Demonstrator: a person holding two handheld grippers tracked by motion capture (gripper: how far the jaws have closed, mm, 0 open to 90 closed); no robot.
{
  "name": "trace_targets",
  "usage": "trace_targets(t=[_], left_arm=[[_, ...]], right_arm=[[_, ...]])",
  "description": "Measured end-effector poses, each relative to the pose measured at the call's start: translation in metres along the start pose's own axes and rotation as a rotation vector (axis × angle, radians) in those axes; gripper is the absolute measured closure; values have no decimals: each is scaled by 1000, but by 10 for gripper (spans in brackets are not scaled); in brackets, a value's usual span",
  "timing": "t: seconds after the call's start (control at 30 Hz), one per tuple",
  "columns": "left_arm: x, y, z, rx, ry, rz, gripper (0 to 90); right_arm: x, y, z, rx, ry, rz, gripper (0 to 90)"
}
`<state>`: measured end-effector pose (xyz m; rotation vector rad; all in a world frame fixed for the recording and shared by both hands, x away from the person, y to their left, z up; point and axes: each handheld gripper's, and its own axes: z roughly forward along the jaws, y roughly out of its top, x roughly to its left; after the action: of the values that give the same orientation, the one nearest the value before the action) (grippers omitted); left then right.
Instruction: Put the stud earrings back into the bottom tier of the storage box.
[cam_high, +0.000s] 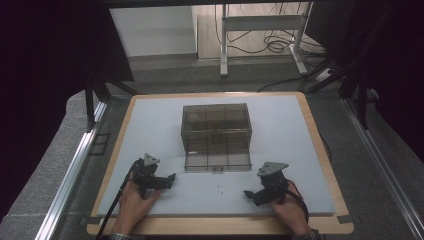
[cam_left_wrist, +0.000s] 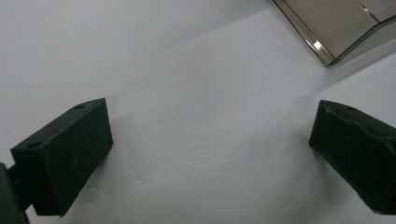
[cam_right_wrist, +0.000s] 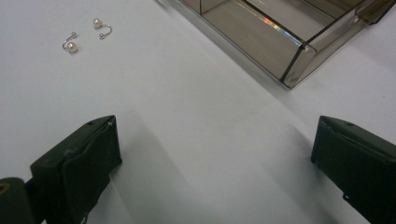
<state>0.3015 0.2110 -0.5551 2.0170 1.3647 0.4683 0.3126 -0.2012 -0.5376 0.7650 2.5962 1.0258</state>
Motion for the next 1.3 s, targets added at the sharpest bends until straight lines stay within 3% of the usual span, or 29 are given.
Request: trace_targets(t=[1.3], left_arm=[[0,0,0,6,4,7,0]], right_arm=[[1,2,-1,13,-6,7,14]])
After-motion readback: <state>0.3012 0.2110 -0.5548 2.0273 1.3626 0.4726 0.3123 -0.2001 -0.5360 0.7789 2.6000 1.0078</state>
